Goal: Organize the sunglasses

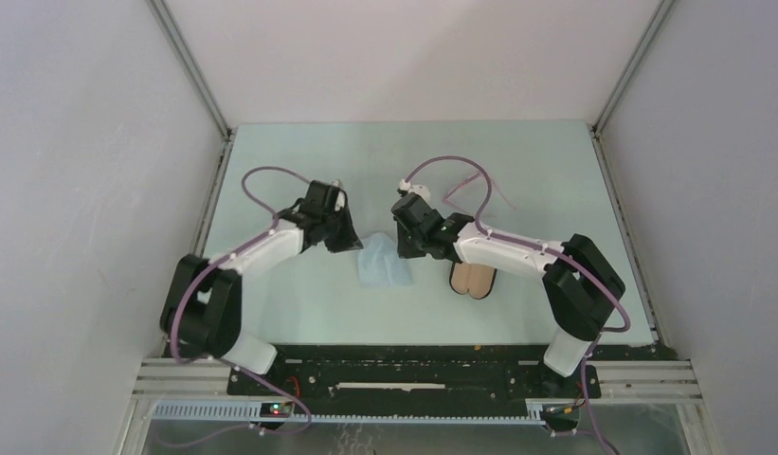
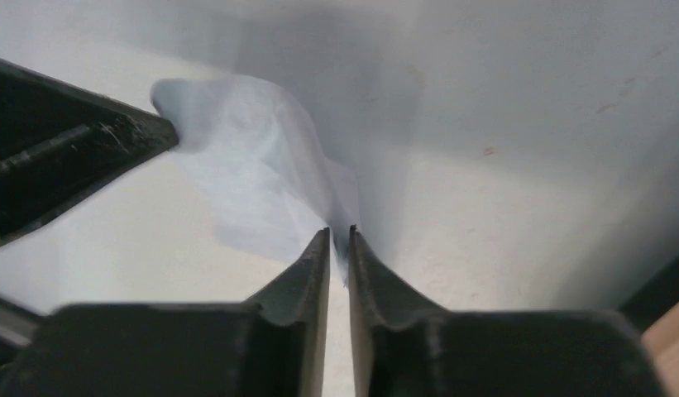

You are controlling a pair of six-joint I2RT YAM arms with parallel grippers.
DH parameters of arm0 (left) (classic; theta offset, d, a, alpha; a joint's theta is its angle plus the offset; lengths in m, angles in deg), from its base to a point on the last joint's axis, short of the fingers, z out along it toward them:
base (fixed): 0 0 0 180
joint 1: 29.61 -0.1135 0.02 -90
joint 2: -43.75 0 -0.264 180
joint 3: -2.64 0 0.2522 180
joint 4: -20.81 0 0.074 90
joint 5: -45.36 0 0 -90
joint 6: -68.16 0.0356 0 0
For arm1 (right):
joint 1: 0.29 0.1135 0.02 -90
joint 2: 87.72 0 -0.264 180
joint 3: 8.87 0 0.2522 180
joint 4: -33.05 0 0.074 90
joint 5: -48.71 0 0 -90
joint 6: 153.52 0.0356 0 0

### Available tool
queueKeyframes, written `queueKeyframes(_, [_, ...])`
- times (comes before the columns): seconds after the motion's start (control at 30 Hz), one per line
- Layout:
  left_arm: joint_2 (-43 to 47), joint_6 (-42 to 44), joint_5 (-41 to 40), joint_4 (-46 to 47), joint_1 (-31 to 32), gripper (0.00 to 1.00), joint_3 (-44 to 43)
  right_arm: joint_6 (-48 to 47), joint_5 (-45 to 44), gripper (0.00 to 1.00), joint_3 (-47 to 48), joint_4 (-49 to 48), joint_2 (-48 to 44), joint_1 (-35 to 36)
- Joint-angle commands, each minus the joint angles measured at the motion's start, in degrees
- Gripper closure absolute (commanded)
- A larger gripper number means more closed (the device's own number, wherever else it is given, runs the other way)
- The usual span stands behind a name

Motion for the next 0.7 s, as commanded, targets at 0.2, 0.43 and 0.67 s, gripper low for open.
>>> queueKeyframes(0.2, [-7.94,0.77,-11.95,-6.21,0.35,0.47,-13.18,-0.70,-6.91,0.34,2.58,3.44,-0.47,-3.83])
queueKeyframes(0.43, [5.36,-0.75,-14.70,-5.11,5.70,0.50,0.67,5.08,-1.66,0.39,-7.60,0.32,-6.16,-1.31])
queueKeyframes(0.67, [7.00,-8.16,-12.07,1.73,7.16,0.56,12.30,8.15,-0.10,0.48,-7.95,-2.50,-2.19,1.15])
